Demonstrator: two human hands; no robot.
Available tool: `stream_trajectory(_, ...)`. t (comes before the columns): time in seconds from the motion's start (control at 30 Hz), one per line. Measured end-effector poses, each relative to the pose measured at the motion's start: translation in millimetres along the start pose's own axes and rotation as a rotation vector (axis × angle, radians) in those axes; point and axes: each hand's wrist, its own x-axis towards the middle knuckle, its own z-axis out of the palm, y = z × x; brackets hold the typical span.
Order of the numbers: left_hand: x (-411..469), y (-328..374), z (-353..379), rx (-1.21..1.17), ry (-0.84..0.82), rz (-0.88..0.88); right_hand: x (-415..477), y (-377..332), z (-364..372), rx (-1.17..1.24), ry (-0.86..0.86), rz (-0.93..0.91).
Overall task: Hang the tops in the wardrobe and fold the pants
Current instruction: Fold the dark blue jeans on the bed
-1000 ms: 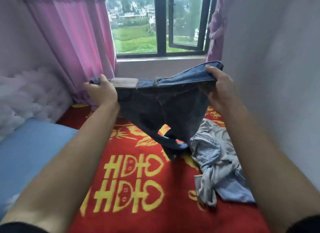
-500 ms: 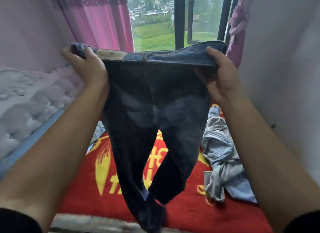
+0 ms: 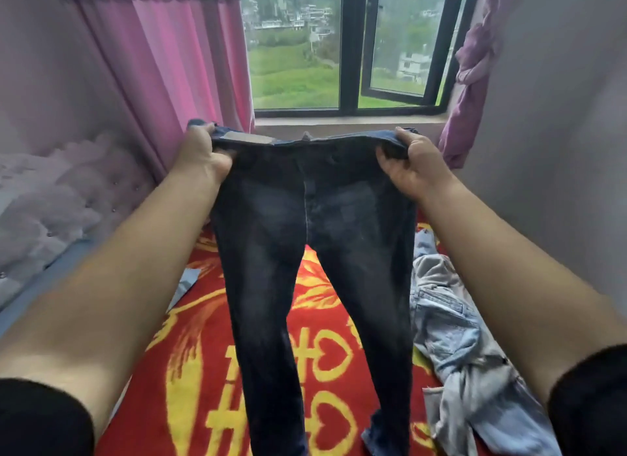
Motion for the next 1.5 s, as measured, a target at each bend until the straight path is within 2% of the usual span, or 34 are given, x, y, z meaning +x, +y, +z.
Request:
stream_trajectory(0.2,39,58,53,-0.213,-0.221,0.103,39,-25,72,0.056,-0.2,-0.199)
stream_trajectory(0.3,39,80,58,-0.223,-0.283,0.166,33,-31,93,0.085,-0.222,-0.271)
stream_trajectory(0.4,33,79,47,-0.207,-0.242,0.213,25,-28,88,0.018,-0.211,-0.286)
stream_trajectory(0.47,31,62,25,-0.131,-0.131,0.233,22,-17,69,-0.033,-0.177,-0.253)
stream_trajectory(0.57,27,8,-35,0.048,0.102,0.187,21,16,3,-0.2,0.006,-0.138)
stream_trajectory(0.7,-14,-105,-144,0.21,0.511,0.103,-7,89,-126,-0.501,0.275,0.192)
stream_trajectory(0.8,-66,-190,-240,0.315,0.704,-0.1,-50,152,-228,-0.622,0.434,0.416)
stream_trajectory(0.9,-126,-255,-325,0.401,0.918,-0.287,-106,196,-313,-0.745,0.572,0.521)
stream_trajectory(1.1,-247,-328,-420,0.525,1.1,-0.4,-214,231,-423,-0.879,0.641,0.714)
stream_trajectory(1.27,-294,-353,-481,0.626,1.065,-0.473,-263,254,-493,-0.924,0.674,0.755)
stream_trajectory(1.5,-312,-424,-595,0.879,1.005,-0.557,-305,333,-584,-1.074,0.739,0.796)
